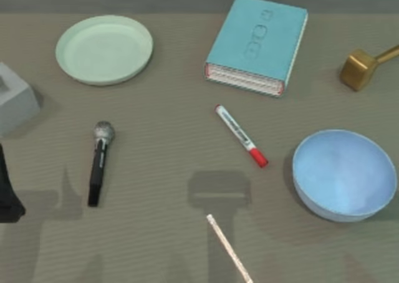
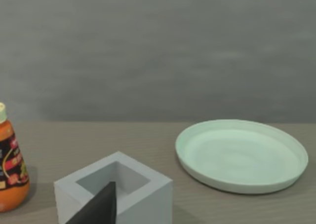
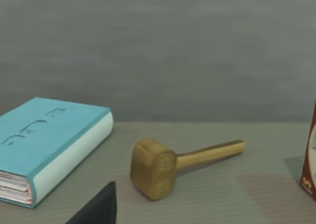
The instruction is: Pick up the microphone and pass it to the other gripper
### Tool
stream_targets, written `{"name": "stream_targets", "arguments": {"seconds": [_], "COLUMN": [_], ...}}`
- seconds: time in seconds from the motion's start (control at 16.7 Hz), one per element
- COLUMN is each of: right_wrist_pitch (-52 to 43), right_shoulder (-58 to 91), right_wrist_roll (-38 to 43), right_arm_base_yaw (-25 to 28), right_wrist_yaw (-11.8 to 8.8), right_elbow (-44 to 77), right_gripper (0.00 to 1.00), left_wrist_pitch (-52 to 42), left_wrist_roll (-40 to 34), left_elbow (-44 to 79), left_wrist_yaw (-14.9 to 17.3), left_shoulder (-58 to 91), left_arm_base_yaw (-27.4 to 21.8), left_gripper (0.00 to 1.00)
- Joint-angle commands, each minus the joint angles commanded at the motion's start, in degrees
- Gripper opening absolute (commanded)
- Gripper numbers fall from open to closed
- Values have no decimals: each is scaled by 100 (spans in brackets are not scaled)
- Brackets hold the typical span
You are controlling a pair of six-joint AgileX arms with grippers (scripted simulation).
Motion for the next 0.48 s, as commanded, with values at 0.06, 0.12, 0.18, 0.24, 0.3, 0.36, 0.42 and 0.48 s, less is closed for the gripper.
{"name": "stream_targets", "arguments": {"seconds": [0.06,0.12,0.18,0.24,0.3,0.36,0.42,0.48], "right_wrist_pitch": [0,0,0,0,0,0,0,0], "right_shoulder": [0,0,0,0,0,0,0,0], "right_wrist_roll": [0,0,0,0,0,0,0,0], "right_arm_base_yaw": [0,0,0,0,0,0,0,0], "right_wrist_yaw": [0,0,0,0,0,0,0,0], "right_elbow": [0,0,0,0,0,0,0,0], "right_gripper": [100,100,100,100,100,100,100,100], "left_wrist_pitch": [0,-1,-37,-113,-223,-367,-541,-739], "left_wrist_roll": [0,0,-10,-30,-59,-98,-145,-201], "left_elbow": [0,1,53,158,312,509,746,1017], "left_wrist_yaw": [0,0,9,23,39,52,62,68], "left_shoulder": [0,1,60,180,362,605,909,1273], "left_arm_base_yaw": [0,0,-22,-60,-112,-173,-239,-309], "left_gripper": [100,100,100,100,100,100,100,100]}}
